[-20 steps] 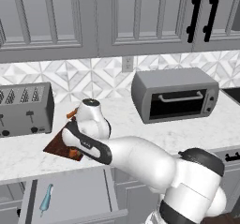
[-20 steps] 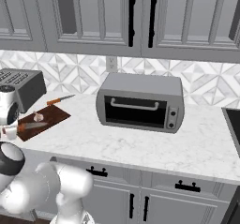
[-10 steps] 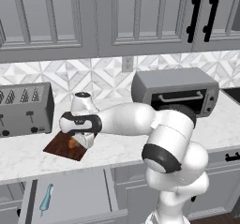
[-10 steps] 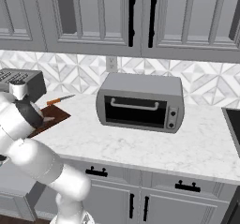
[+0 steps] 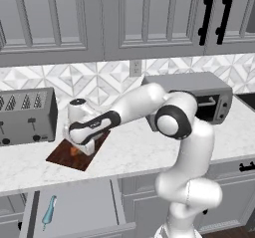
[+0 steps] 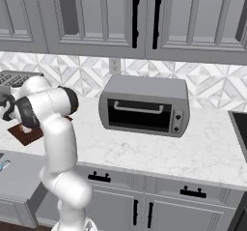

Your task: Place the appropriate cutting tool for cutting the garlic skin on the cutting board.

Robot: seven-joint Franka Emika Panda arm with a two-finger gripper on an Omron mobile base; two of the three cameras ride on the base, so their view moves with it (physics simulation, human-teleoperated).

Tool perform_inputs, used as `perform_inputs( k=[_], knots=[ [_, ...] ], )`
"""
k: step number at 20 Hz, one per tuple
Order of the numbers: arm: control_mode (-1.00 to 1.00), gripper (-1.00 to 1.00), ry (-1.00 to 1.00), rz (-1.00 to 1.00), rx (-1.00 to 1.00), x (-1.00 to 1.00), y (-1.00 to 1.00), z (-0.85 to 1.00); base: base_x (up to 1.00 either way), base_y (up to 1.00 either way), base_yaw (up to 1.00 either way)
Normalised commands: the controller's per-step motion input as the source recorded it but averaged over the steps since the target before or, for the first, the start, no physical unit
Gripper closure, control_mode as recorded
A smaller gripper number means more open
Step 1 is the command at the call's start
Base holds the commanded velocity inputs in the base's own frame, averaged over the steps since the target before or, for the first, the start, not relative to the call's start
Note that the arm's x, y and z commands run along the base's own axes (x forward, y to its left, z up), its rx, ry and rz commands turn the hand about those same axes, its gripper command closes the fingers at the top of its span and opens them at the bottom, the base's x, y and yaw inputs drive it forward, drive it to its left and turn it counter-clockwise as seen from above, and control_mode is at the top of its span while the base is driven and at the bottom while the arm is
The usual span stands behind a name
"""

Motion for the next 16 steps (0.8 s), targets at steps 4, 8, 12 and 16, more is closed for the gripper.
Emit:
perform_inputs(
  k=[4, 8, 12, 16],
  knots=[
    [-1.00, -1.00, 0.00, 0.00, -0.02, 0.00, 0.15, -0.27, 0.00, 0.00, 0.00],
    [-1.00, -1.00, 0.01, 0.00, 0.00, -0.01, 0.02, -0.25, 0.00, 0.00, 0.00],
    [-1.00, -1.00, 0.00, 0.00, -0.01, -0.03, -0.19, -0.04, 0.00, 0.00, 0.00],
    [-1.00, -1.00, -0.02, 0.01, 0.05, -0.53, -0.65, 0.87, 0.00, 0.00, 0.00]
  ],
)
